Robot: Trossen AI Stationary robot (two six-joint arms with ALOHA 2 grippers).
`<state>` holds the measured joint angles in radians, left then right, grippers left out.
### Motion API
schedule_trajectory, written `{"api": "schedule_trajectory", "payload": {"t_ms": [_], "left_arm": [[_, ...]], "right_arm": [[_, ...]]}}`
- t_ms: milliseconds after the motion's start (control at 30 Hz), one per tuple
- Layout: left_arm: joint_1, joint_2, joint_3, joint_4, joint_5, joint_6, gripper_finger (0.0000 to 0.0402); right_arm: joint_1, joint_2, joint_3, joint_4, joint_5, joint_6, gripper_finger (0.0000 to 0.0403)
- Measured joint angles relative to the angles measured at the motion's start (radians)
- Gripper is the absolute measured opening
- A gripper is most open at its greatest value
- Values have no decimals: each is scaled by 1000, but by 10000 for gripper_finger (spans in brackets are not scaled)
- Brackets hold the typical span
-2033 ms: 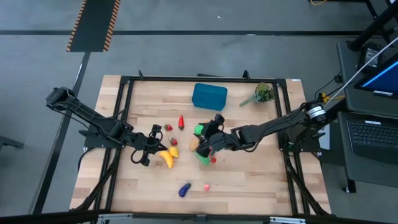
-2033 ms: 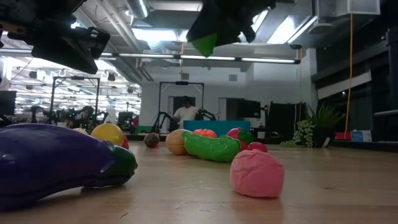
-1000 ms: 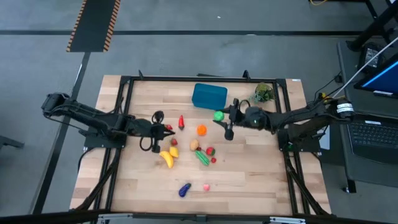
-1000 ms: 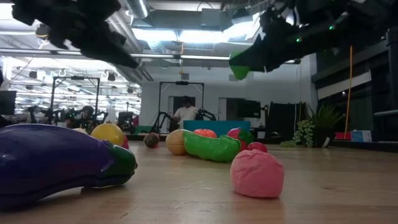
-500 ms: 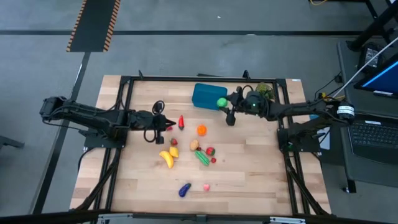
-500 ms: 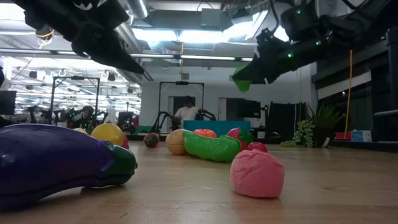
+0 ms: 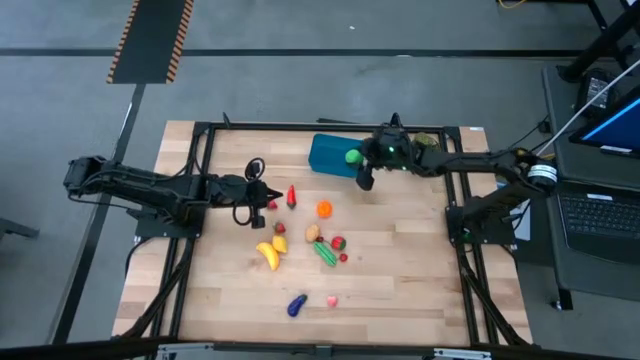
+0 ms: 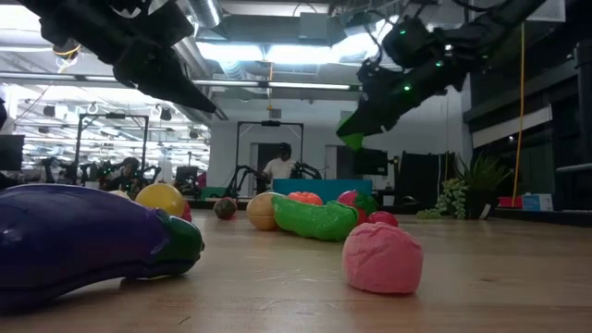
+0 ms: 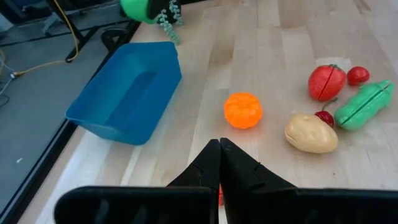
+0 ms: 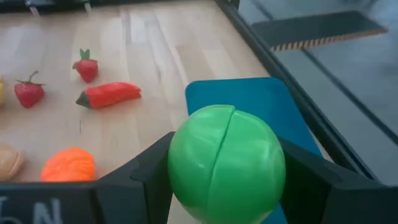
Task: Pick and placing Produce into tupperware
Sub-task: Put the green pear into the blue bin
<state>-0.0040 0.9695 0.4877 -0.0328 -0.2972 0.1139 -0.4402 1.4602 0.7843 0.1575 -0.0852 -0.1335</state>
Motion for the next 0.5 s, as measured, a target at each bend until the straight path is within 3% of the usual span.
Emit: {"api": "schedule_trajectory", "payload": {"t_ms": [500], "left_arm": [[0,0,0,-21,0,2,0]], "right_arm": [[-75,273,407,-557,-15,-66,221]]}}
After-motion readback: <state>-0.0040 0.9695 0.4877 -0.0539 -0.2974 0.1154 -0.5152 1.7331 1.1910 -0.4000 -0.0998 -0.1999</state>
